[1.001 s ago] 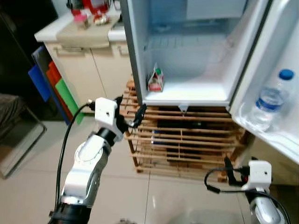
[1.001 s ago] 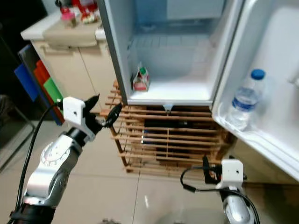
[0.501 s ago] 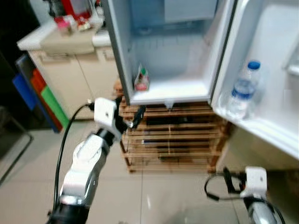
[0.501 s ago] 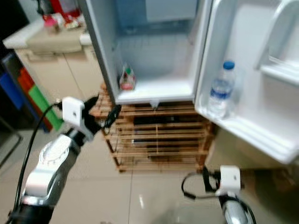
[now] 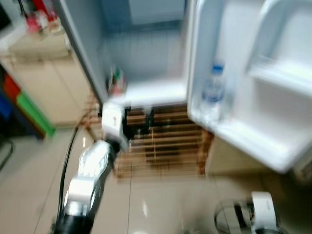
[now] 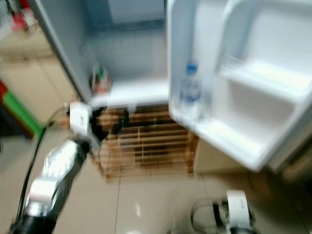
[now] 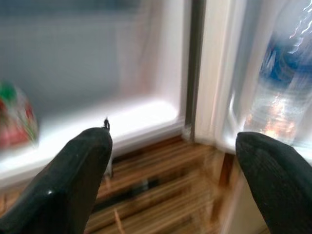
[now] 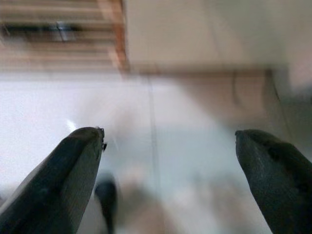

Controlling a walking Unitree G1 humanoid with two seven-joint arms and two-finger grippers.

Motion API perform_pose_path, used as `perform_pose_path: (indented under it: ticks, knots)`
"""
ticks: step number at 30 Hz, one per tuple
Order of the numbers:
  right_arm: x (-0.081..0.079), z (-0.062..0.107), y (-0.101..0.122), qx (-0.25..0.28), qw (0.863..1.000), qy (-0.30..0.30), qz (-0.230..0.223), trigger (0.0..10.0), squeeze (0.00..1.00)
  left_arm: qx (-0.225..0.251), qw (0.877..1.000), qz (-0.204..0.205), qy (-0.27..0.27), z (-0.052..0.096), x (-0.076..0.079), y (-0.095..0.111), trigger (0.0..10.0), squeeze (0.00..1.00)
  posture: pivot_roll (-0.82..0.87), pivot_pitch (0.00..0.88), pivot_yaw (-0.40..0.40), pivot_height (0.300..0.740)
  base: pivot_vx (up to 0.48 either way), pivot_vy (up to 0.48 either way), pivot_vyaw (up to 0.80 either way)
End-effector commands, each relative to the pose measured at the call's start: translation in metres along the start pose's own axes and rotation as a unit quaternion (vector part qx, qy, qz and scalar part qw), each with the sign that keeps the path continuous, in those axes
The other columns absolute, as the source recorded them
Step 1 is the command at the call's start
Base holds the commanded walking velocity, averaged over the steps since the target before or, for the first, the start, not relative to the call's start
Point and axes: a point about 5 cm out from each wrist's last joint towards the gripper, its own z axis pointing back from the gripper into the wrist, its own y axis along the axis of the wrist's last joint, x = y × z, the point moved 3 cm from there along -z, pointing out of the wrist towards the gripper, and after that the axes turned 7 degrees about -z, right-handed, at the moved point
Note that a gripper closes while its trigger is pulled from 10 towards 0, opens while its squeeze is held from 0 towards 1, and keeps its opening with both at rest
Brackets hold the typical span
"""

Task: Restocking fridge

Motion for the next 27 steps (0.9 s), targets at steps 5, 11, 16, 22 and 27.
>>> perform_pose_path:
  ticks: [5,11,16,22,27]
  knots:
    - [0.047,0.016,-0.035,-0.096,0.988,-0.117,0.016,10.0,0.00,-0.225,0.968,0.018,0.113,0.029,-0.054,-0.085,10.0,0.00,-0.16,0.000,0.102,0.740,0.000,0.000,0.00]
    - [0.099,0.026,-0.014,-0.060,0.969,-0.239,-0.008,10.0,0.00,-0.289,0.951,0.037,0.105,0.041,-0.059,-0.117,10.0,0.00,-0.17,0.000,0.108,0.740,0.000,0.000,0.00]
    - [0.144,0.027,0.066,0.077,0.945,-0.316,0.019,10.0,0.00,-0.379,0.919,0.046,0.093,0.059,-0.057,-0.155,10.0,0.00,-0.17,0.000,0.113,0.740,0.000,0.000,0.00]
    - [0.111,0.042,0.182,0.300,0.906,-0.299,0.001,10.0,0.00,-0.428,0.900,0.005,0.081,0.062,-0.047,-0.173,10.0,0.00,-0.17,0.000,0.105,0.740,0.000,0.000,0.00]
    - [0.076,0.052,0.208,0.342,0.906,-0.249,-0.016,10.0,0.00,-0.458,0.884,0.012,0.092,0.081,-0.048,-0.189,10.0,0.00,-0.17,0.000,0.103,0.740,0.000,0.000,0.00]
